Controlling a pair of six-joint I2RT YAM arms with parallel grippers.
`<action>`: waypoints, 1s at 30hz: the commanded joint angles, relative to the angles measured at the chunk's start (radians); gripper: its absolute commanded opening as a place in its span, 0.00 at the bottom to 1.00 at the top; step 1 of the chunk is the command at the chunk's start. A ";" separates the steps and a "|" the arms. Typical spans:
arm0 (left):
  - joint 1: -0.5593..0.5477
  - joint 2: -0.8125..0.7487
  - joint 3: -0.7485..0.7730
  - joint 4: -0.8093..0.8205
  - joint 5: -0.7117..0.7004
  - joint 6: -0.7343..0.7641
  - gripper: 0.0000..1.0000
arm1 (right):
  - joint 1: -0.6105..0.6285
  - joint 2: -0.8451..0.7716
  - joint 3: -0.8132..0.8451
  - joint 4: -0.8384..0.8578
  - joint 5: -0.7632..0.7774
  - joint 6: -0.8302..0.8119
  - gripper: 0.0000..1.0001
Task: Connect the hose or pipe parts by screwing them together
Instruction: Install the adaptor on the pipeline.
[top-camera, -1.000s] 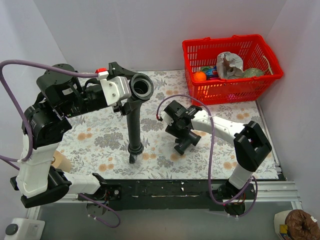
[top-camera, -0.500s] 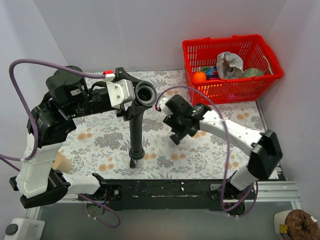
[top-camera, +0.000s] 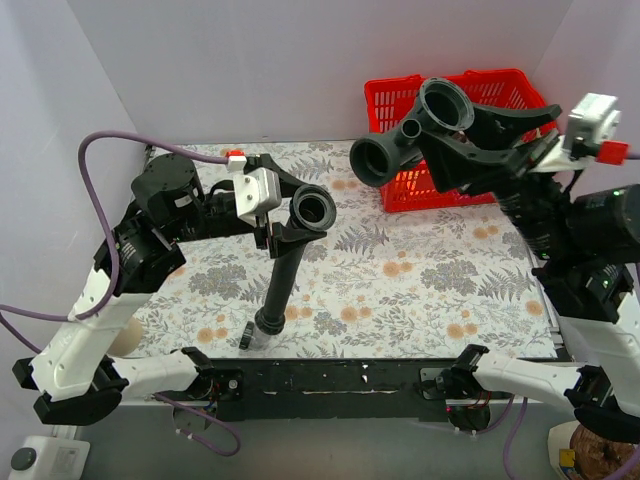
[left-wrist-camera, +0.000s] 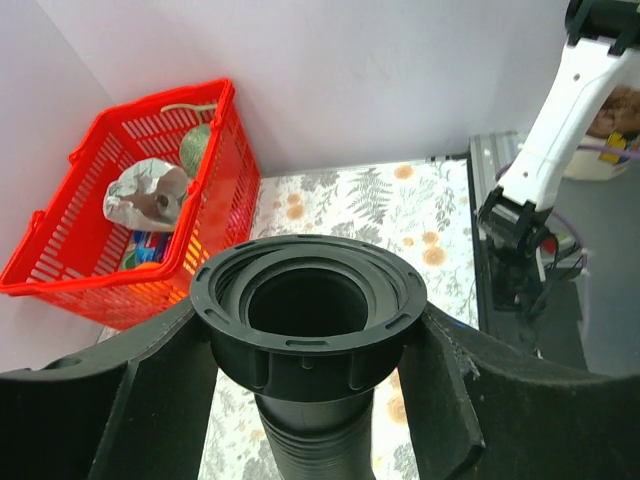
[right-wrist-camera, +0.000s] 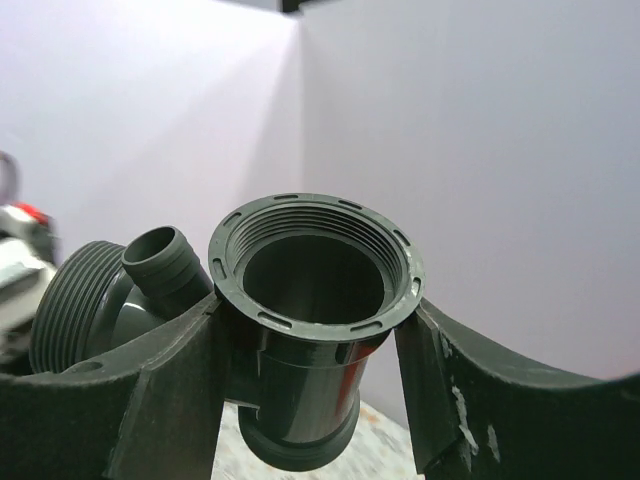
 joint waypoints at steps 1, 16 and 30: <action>-0.003 -0.059 -0.049 0.257 0.030 -0.154 0.00 | 0.004 0.004 -0.049 0.220 -0.238 0.159 0.01; -0.003 -0.084 -0.331 0.980 0.090 -0.560 0.01 | 0.006 0.051 -0.075 0.486 -0.558 0.362 0.01; -0.003 -0.078 -0.450 1.098 0.151 -0.701 0.05 | 0.014 0.185 0.151 0.277 -0.653 0.342 0.01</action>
